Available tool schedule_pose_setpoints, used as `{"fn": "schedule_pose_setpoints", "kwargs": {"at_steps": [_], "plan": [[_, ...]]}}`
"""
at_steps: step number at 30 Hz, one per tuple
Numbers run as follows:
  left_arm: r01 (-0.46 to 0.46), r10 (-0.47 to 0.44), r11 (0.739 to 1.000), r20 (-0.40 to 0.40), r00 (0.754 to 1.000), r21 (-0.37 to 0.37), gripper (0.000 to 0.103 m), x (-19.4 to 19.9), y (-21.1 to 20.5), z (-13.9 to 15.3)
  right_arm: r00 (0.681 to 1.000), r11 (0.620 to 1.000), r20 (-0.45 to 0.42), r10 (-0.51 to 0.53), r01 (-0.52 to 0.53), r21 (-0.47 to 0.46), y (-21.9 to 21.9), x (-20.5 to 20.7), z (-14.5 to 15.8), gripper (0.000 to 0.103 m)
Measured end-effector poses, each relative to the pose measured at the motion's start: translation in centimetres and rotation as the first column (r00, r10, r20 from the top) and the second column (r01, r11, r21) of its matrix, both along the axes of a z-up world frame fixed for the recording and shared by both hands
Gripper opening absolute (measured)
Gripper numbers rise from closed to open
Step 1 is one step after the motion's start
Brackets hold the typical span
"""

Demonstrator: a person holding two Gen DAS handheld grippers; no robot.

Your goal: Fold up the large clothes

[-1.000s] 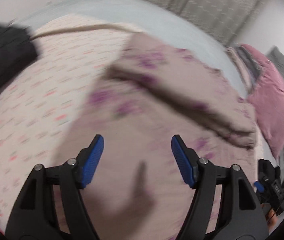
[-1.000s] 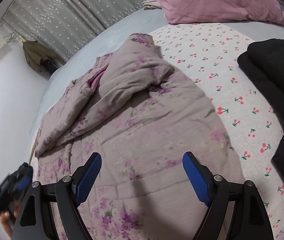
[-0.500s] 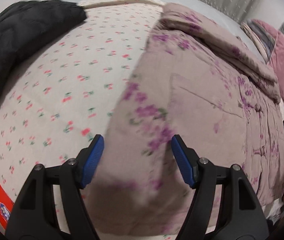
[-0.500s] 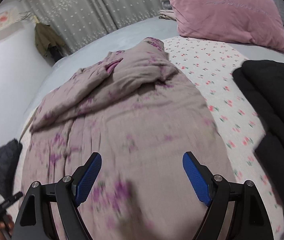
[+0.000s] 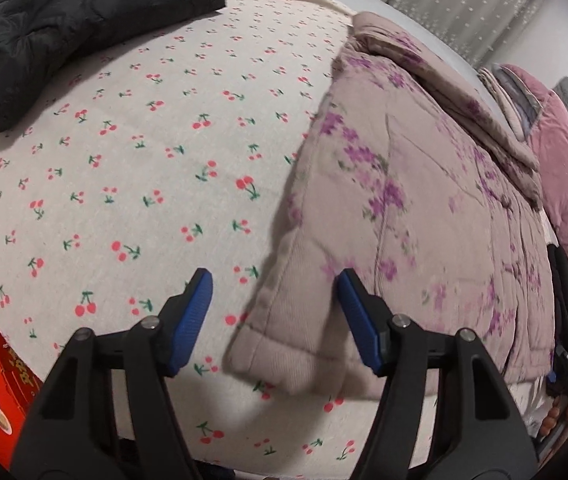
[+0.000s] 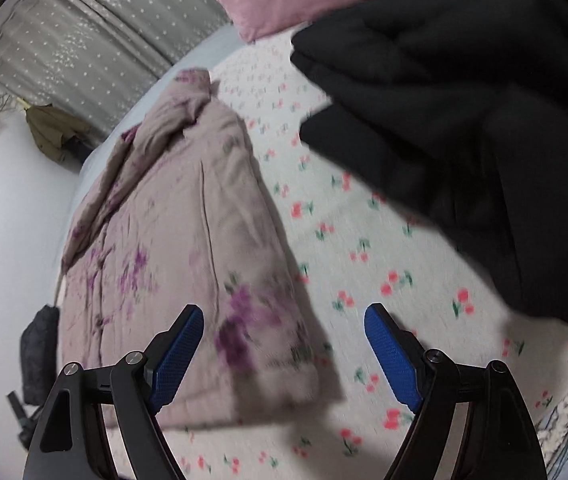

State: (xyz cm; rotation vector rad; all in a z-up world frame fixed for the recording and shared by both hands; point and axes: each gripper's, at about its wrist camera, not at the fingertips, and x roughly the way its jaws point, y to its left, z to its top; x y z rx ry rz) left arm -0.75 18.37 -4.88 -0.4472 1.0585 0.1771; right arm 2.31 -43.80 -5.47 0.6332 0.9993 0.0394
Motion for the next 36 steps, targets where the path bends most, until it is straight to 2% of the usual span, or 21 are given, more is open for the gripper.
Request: {"fn": "schedule_pose_setpoints", "kwargs": {"at_steps": [4, 8, 10, 14, 17, 20, 24, 30, 34, 36], "plan": [[0.035, -0.034, 0.999, 0.005, 0.999, -0.031, 0.052, -0.3, -0.2, -0.1, 0.999, 0.997, -0.012, 0.043, -0.042, 0.062, 0.0, -0.7, -0.5, 0.068], [0.028, -0.029, 0.996, -0.013, 1.0, -0.088, 0.05, -0.2, 0.0, -0.9, 0.996, 0.993, -0.063, 0.058, -0.05, 0.109, 0.0, -0.6, -1.7, 0.066], [0.016, -0.017, 0.994, -0.012, 1.0, -0.104, 0.05, 0.0, 0.0, -1.1, 0.993, 0.993, -0.091, 0.072, -0.063, 0.103, 0.6, 0.0, -2.1, 0.066], [0.035, -0.033, 0.994, 0.015, 0.999, -0.1, 0.042, 0.3, -0.9, -0.7, 0.99, 0.984, -0.062, 0.123, -0.114, 0.135, 2.5, 0.6, -1.8, 0.065], [0.038, -0.036, 0.996, 0.017, 0.999, -0.075, 0.042, 0.6, -1.4, -0.7, 0.989, 0.984, -0.073, 0.127, -0.117, 0.132, 3.5, 1.2, -2.0, 0.061], [0.018, -0.018, 0.996, -0.004, 1.0, -0.092, 0.042, 1.1, -1.2, -1.2, 0.991, 0.983, -0.078, 0.113, -0.101, 0.152, 3.9, 1.8, -2.2, 0.054], [-0.011, 0.01, 0.995, -0.009, 1.0, -0.101, 0.042, 1.5, -0.9, -1.5, 0.992, 0.978, -0.07, 0.102, -0.088, 0.187, 4.1, 1.9, -2.3, 0.041], [-0.076, 0.077, 0.994, 0.011, 0.997, -0.081, 0.043, 1.3, -0.4, -0.9, 0.99, 0.984, -0.088, 0.106, -0.091, 0.152, 5.1, 2.4, -2.2, 0.04], [-0.105, 0.105, 0.993, 0.008, 0.994, -0.047, 0.058, 1.2, 0.0, -0.9, 0.992, 0.986, -0.085, 0.096, -0.083, 0.143, 5.2, 2.3, -2.2, 0.04], [-0.089, 0.088, 0.995, -0.011, 0.996, -0.055, 0.059, 1.5, -0.1, -1.4, 0.991, 0.986, -0.088, 0.096, -0.083, 0.143, 5.2, 2.4, -2.3, 0.041]]}}
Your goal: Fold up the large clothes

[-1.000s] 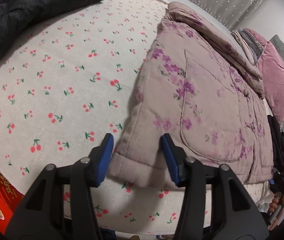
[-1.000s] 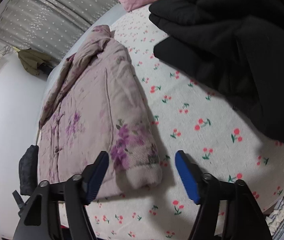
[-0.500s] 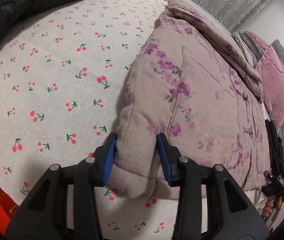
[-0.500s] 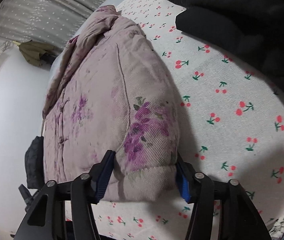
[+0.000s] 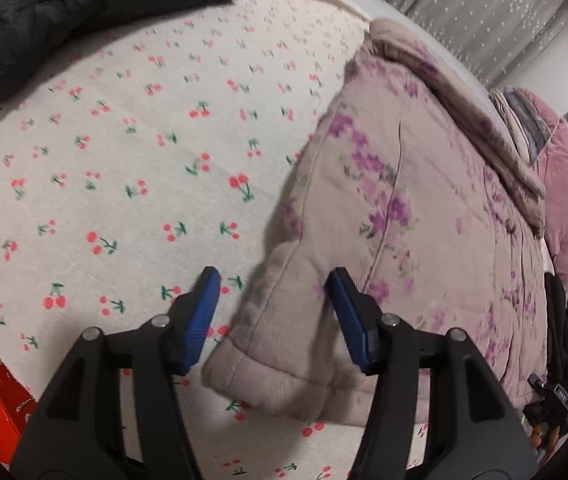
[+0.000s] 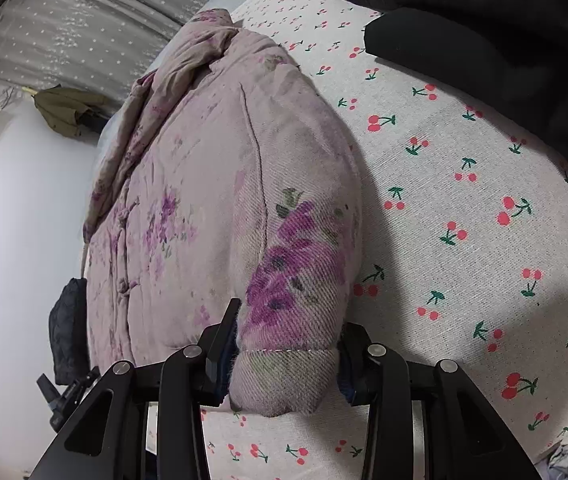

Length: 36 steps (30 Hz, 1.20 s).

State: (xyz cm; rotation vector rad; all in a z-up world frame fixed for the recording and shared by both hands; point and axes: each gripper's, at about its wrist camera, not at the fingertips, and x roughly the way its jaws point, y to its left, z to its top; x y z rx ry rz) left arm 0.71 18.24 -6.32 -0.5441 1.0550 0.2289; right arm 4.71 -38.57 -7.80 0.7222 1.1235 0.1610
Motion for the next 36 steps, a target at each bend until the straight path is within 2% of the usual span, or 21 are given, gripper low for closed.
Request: {"fn": "schedule_pose_setpoints", "kwargs": {"at_steps": [5, 7, 9, 14, 19, 23, 27, 28, 30, 33, 36], "plan": [[0.02, -0.02, 1.0, 0.008, 1.0, -0.005, 0.058, 0.0, -0.4, -0.1, 1.0, 0.999, -0.006, -0.008, 0.008, -0.04, 0.4, 0.1, 0.1, 0.041], [0.05, -0.05, 0.999, 0.018, 0.999, -0.011, 0.036, 0.0, -1.0, 0.1, 1.0, 0.998, -0.005, -0.007, 0.007, -0.065, 0.7, 0.2, 0.3, 0.043], [0.065, -0.066, 0.998, 0.02, 0.998, 0.012, 0.033, 0.0, -1.5, 0.2, 1.0, 0.995, 0.002, -0.007, 0.007, -0.101, 1.1, 0.2, 0.6, 0.042], [0.059, -0.059, 0.998, 0.005, 0.998, 0.021, 0.034, 0.1, -1.8, -0.1, 1.0, 0.982, 0.008, -0.013, 0.014, -0.189, 2.3, 0.3, 1.1, 0.039], [0.086, -0.085, 0.993, -0.009, 0.996, 0.081, 0.039, 0.3, -2.6, -0.3, 1.0, 0.97, 0.008, -0.003, 0.005, -0.241, 3.2, 0.7, 1.2, 0.035], [0.059, -0.059, 0.997, 0.002, 0.998, 0.046, 0.04, 0.3, -2.2, -0.5, 1.0, 0.968, 0.012, 0.006, -0.003, -0.253, 3.6, 0.8, 1.2, 0.032], [0.028, -0.028, 1.0, 0.02, 0.999, 0.01, 0.039, 0.1, -1.8, -0.4, 0.999, 0.967, 0.052, 0.013, 0.0, -0.256, 3.9, 0.6, 2.0, 0.024], [0.022, -0.022, 1.0, 0.03, 0.999, 0.007, 0.028, -0.1, -1.8, -0.3, 0.997, 0.969, 0.076, 0.008, 0.011, -0.248, 3.8, 0.3, 2.3, 0.022], [0.03, -0.031, 1.0, 0.057, 0.998, 0.008, 0.02, -0.3, -2.0, 0.3, 0.991, 0.972, 0.131, 0.001, 0.03, -0.232, 3.7, -0.3, 3.2, 0.021], [0.041, -0.046, 0.998, 0.114, 0.992, 0.049, 0.017, -0.9, -2.6, 1.6, 0.979, 0.975, 0.202, -0.014, 0.058, -0.213, 3.5, -1.1, 4.5, 0.019], [0.05, -0.056, 0.998, 0.208, 0.977, 0.035, 0.016, -2.0, -2.1, 3.4, 0.966, 0.986, 0.257, -0.04, 0.079, -0.145, 2.7, -2.3, 5.3, 0.018]]}}
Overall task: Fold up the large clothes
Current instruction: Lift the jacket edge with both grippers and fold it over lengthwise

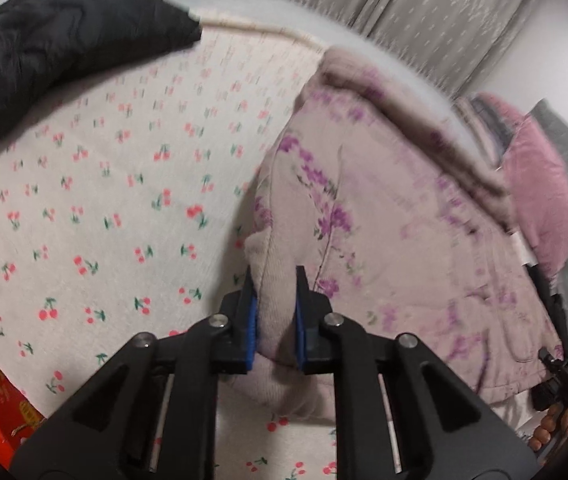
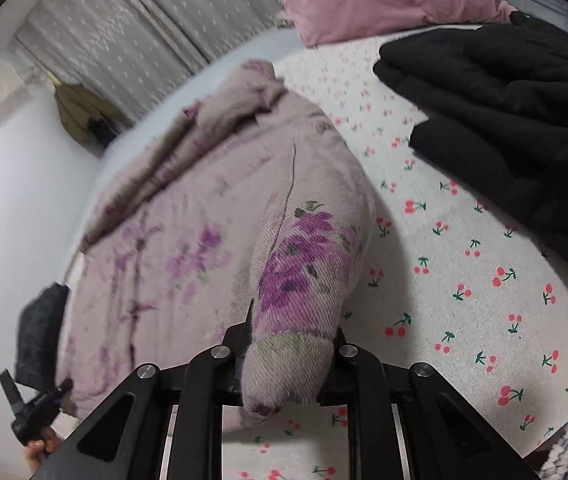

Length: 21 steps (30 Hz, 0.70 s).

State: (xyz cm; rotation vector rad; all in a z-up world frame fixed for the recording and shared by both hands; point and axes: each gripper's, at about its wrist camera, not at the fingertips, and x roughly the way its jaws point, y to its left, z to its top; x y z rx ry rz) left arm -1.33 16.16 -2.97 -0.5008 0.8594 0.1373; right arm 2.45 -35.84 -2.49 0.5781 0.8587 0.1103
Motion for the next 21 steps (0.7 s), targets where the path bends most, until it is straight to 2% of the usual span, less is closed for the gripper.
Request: {"fn": "schedule_pose_setpoints", "kwargs": {"at_steps": [4, 8, 16, 18, 21], "plan": [[0.041, -0.043, 0.999, 0.086, 0.995, 0.017, 0.014, -2.3, 0.7, 2.6, 0.997, 0.996, 0.071, 0.016, -0.023, 0.086, -0.5, -2.3, 1.5, 0.016], [0.047, -0.043, 0.999, 0.117, 0.992, -0.027, 0.014, -5.9, 2.0, 5.4, 0.99, 0.997, 0.126, 0.058, -0.065, 0.044, 0.9, -5.4, 3.5, 0.015], [0.102, -0.089, 0.994, 0.231, 0.969, -0.048, 0.013, -14.0, 2.5, 11.4, 0.961, 0.99, 0.271, 0.053, -0.087, 0.114, -2.0, -13.7, 7.4, 0.015], [0.089, -0.074, 0.994, 0.222, 0.972, -0.061, 0.014, -14.2, 2.7, 10.9, 0.956, 0.988, 0.289, 0.052, -0.09, 0.122, -2.3, -14.9, 8.1, 0.015], [0.056, -0.042, 0.993, 0.129, 0.991, -0.108, 0.014, -11.8, 3.2, 7.8, 0.969, 0.992, 0.242, 0.057, -0.083, 0.098, -1.8, -13.8, 7.0, 0.015]]}}
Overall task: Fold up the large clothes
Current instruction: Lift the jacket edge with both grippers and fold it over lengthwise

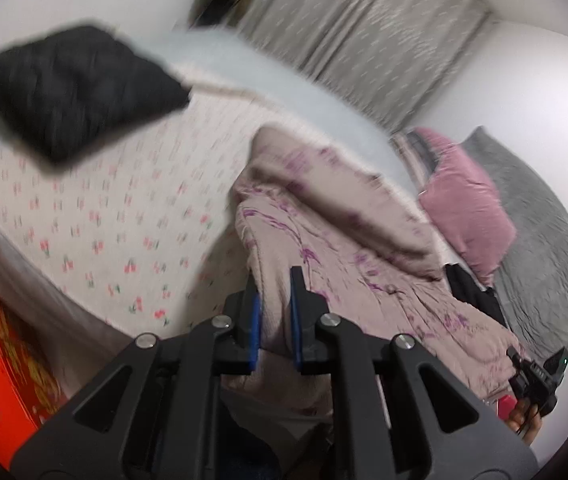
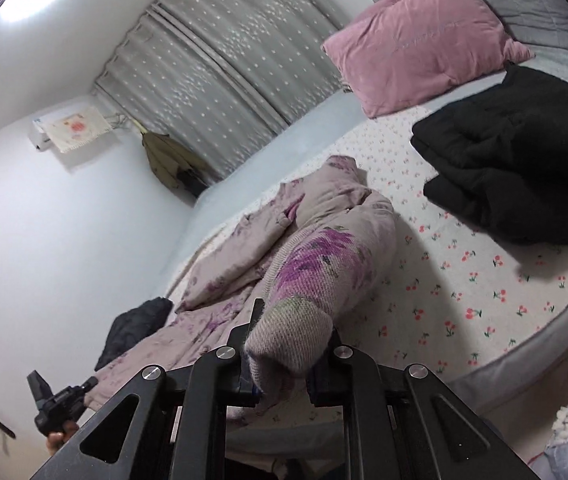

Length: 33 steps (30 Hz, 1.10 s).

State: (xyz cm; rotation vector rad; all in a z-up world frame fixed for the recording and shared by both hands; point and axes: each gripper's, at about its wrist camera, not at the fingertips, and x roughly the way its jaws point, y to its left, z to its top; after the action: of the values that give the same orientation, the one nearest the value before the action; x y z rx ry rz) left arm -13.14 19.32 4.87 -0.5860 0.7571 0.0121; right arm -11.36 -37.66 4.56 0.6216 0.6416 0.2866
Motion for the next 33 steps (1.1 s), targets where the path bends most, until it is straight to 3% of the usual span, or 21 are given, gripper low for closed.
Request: {"fn": "schedule_pose_setpoints", "kwargs": {"at_steps": [5, 11, 15, 17, 21, 23, 25, 26, 30, 33], "plan": [[-0.022, 0.019, 0.999, -0.071, 0.997, -0.042, 0.015, 1.0, 0.6, -2.5, 0.995, 1.0, -0.097, -0.002, 0.005, 0.03, 0.3, 2.0, -2.8, 0.016], [-0.066, 0.066, 0.997, -0.005, 0.998, -0.028, 0.014, 0.4, 1.4, -0.5, 0.999, 0.994, 0.012, -0.032, 0.031, 0.103, -0.9, 1.1, -0.7, 0.016], [-0.081, 0.082, 0.996, 0.012, 0.997, -0.031, 0.01, 2.0, 1.5, 0.2, 0.999, 0.995, 0.014, -0.033, 0.032, 0.093, -0.2, 3.1, 0.4, 0.017], [-0.092, 0.093, 0.995, 0.011, 0.996, -0.025, 0.0, 3.6, 1.2, 0.4, 1.0, 0.994, -0.022, -0.021, 0.023, 0.103, 0.4, 5.1, 0.2, 0.017], [-0.147, 0.147, 0.989, 0.058, 0.987, -0.013, 0.0, 7.5, 1.4, 2.3, 1.0, 0.985, -0.007, -0.006, 0.007, 0.171, 1.1, 8.9, 0.8, 0.017], [-0.124, 0.125, 0.992, 0.044, 0.991, -0.016, 0.0, 10.1, 1.1, 2.5, 1.0, 0.981, 0.003, -0.006, 0.005, 0.191, 1.8, 11.7, 1.7, 0.017], [-0.053, 0.053, 0.996, -0.016, 0.998, -0.067, 0.0, 12.4, 0.5, 1.5, 1.0, 0.981, -0.006, -0.023, 0.024, 0.192, 2.4, 14.4, 2.1, 0.017], [-0.034, 0.032, 0.996, -0.029, 0.999, -0.084, 0.0, 12.6, 0.2, 1.0, 1.0, 0.98, -0.018, -0.026, 0.029, 0.196, 2.6, 16.1, 2.1, 0.017], [0.018, -0.019, 1.0, -0.078, 0.997, -0.012, 0.002, 11.5, -0.2, 0.0, 0.999, 0.982, -0.054, 0.0, 0.011, 0.189, 3.2, 22.0, 2.6, 0.017], [-0.012, 0.009, 0.999, -0.075, 0.997, -0.039, 0.013, 10.1, 1.7, 0.8, 0.997, 0.981, -0.073, 0.007, 0.007, 0.192, 3.7, 27.2, 3.4, 0.016]]}}
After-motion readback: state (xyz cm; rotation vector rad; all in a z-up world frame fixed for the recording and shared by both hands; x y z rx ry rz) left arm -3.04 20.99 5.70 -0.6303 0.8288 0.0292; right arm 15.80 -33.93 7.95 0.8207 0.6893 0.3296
